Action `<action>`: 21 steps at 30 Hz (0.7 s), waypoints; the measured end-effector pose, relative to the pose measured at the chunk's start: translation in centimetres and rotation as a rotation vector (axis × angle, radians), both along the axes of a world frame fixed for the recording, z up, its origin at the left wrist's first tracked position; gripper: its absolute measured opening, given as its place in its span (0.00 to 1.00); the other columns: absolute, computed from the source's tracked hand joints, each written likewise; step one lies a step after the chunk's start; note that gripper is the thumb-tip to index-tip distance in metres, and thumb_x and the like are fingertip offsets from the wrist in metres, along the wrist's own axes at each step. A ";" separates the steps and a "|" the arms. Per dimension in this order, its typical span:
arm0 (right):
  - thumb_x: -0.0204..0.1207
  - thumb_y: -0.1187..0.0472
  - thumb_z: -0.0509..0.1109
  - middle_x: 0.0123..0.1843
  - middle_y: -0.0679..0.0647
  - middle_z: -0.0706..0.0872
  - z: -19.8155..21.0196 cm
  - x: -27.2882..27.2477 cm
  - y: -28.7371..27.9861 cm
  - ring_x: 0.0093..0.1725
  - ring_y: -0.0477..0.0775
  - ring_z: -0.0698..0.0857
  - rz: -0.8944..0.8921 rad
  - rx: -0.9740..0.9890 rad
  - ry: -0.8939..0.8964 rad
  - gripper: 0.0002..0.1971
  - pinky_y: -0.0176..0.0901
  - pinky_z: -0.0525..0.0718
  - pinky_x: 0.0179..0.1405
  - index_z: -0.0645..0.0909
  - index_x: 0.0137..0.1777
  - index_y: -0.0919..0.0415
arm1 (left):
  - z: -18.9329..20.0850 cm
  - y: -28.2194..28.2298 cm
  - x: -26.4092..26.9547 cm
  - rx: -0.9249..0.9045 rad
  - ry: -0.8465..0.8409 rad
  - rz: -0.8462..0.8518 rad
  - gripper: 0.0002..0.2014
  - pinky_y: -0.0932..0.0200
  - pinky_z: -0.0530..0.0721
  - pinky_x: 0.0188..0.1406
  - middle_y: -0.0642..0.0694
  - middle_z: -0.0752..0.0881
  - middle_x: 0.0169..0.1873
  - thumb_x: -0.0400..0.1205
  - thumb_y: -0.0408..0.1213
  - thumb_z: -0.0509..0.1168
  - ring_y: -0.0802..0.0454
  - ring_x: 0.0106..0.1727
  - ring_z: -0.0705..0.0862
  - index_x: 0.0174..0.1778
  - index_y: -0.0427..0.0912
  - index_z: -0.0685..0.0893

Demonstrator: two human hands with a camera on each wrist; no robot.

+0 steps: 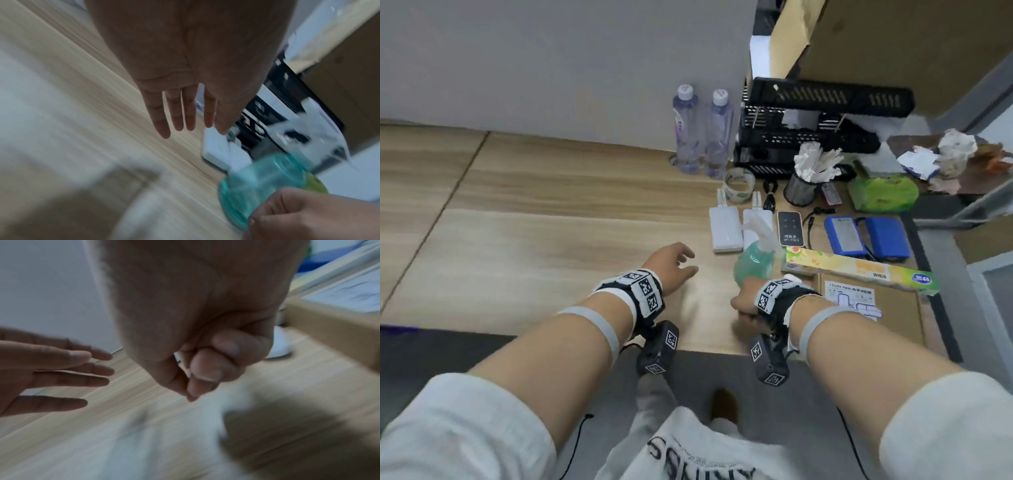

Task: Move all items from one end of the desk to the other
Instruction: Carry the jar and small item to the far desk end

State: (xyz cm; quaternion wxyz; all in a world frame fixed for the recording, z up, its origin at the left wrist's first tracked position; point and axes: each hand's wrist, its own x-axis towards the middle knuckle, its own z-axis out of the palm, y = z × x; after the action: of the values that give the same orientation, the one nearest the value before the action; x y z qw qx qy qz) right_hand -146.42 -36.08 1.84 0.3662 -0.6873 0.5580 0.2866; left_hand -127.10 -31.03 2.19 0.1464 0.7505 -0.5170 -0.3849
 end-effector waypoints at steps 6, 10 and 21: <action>0.69 0.61 0.63 0.26 0.56 0.89 1.1 10.8 3.3 0.31 0.62 0.88 0.114 0.010 -0.237 0.13 0.57 0.91 0.47 0.86 0.29 0.61 | 2.0 8.7 8.5 0.013 -0.041 0.271 0.13 0.51 0.84 0.63 0.47 0.88 0.58 0.83 0.45 0.69 0.48 0.58 0.86 0.62 0.47 0.84; 0.70 0.63 0.61 0.33 0.63 0.92 1.4 17.7 6.1 0.30 0.64 0.89 0.160 0.070 -0.289 0.15 0.65 0.91 0.45 0.87 0.43 0.72 | 2.4 15.1 14.9 0.027 -0.041 0.446 0.11 0.50 0.84 0.63 0.47 0.89 0.56 0.83 0.45 0.69 0.48 0.58 0.87 0.60 0.48 0.85; 0.73 0.65 0.62 0.34 0.62 0.92 0.1 38.3 16.8 0.35 0.65 0.93 0.250 0.075 -0.341 0.10 0.63 0.92 0.43 0.85 0.42 0.67 | 1.4 29.5 32.7 0.061 -0.008 0.658 0.10 0.60 0.79 0.57 0.50 0.86 0.52 0.84 0.43 0.68 0.50 0.58 0.85 0.58 0.47 0.87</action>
State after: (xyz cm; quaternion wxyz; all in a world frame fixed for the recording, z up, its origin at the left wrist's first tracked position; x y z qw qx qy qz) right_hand -108.08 -19.30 1.96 0.4424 -0.7754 0.3874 0.2301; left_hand -94.45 -1.50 3.63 0.2382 0.8828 -0.2356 -0.3292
